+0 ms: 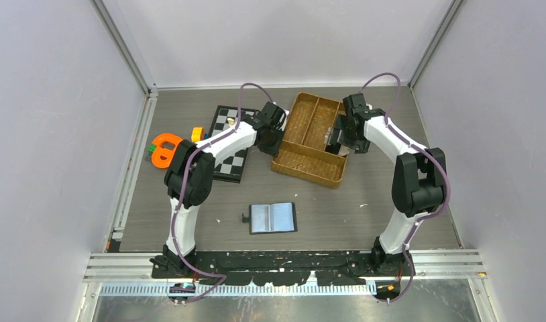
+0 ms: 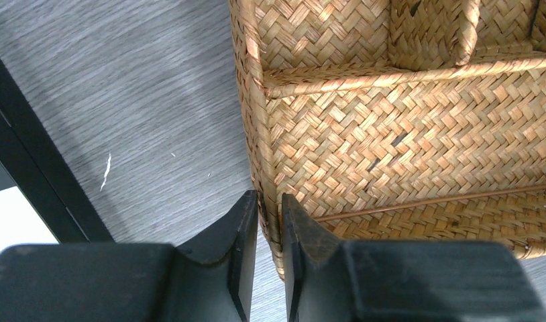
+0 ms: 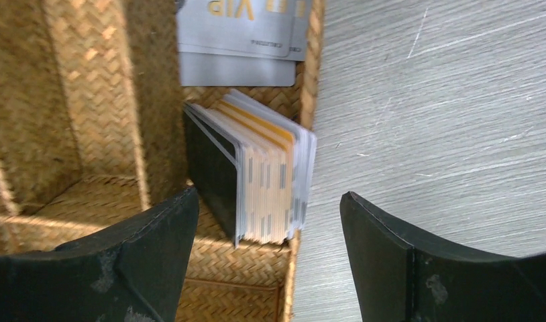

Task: Put the credit cards into the card holder
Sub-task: Pick up the credit card from the storage box, then insert the credit card into the card holder.

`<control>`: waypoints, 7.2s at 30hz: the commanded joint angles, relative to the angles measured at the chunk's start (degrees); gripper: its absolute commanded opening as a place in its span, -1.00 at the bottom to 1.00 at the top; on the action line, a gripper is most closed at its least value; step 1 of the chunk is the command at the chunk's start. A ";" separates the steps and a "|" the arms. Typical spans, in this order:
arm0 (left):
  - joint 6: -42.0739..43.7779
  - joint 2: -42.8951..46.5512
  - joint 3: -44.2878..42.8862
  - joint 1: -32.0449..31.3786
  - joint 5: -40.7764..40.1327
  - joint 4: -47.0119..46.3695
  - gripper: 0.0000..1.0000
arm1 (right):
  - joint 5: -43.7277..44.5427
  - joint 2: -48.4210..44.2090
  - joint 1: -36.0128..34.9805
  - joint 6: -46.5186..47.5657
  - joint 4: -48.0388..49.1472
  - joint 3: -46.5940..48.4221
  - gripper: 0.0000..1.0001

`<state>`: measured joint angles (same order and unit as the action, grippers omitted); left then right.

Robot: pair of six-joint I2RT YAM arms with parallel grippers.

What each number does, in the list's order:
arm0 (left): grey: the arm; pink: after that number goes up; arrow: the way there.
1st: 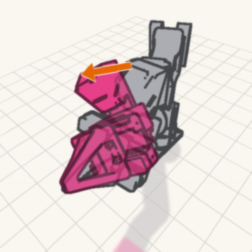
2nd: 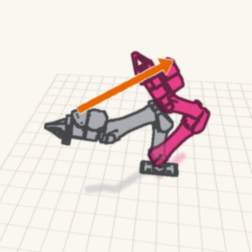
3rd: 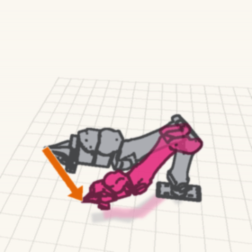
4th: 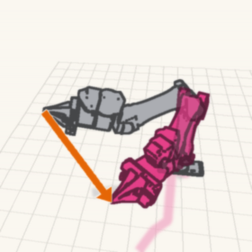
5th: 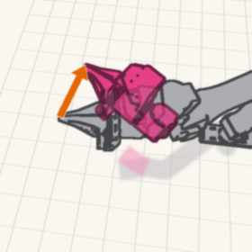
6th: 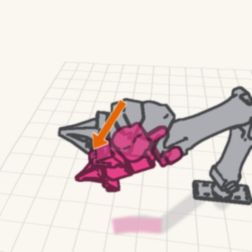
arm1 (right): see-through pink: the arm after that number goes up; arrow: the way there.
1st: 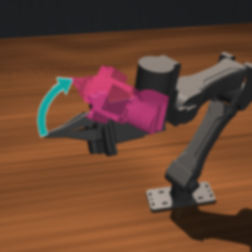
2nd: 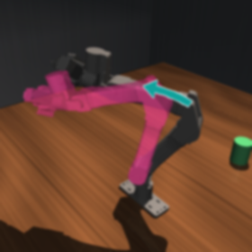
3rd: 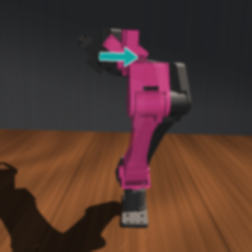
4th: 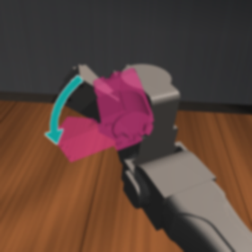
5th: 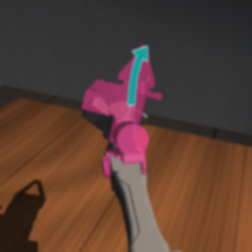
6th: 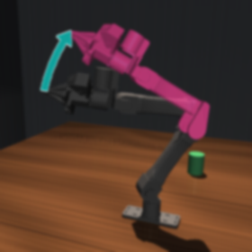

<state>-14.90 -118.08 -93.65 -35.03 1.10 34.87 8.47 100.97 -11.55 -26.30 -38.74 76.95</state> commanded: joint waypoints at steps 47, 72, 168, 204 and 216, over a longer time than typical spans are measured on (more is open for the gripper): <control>0.39 -0.12 -1.63 0.27 -2.63 2.33 -0.99 | -14.47 1.98 7.23 0.01 2.70 -5.94 0.66; 0.44 -0.38 -2.15 0.29 -1.92 2.75 -1.00 | -17.91 -8.48 12.78 -1.47 3.21 -9.74 0.53; 13.53 28.13 -3.30 0.35 44.56 14.95 0.51 | -74.56 -28.74 -2.94 2.33 17.53 -7.79 -0.99; -33.96 44.12 33.33 0.25 33.96 -51.94 -1.00 | -52.96 -43.02 -0.52 -30.95 60.20 -33.05 0.27; -35.11 42.38 31.79 -0.76 36.44 -52.71 -1.00 | -59.92 -34.84 -1.26 -48.93 89.62 -34.18 -0.06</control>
<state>-49.32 -75.22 -60.55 -35.29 36.10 -14.02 -48.38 64.25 -12.19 -67.33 35.75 41.23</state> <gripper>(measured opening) 0.010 0.474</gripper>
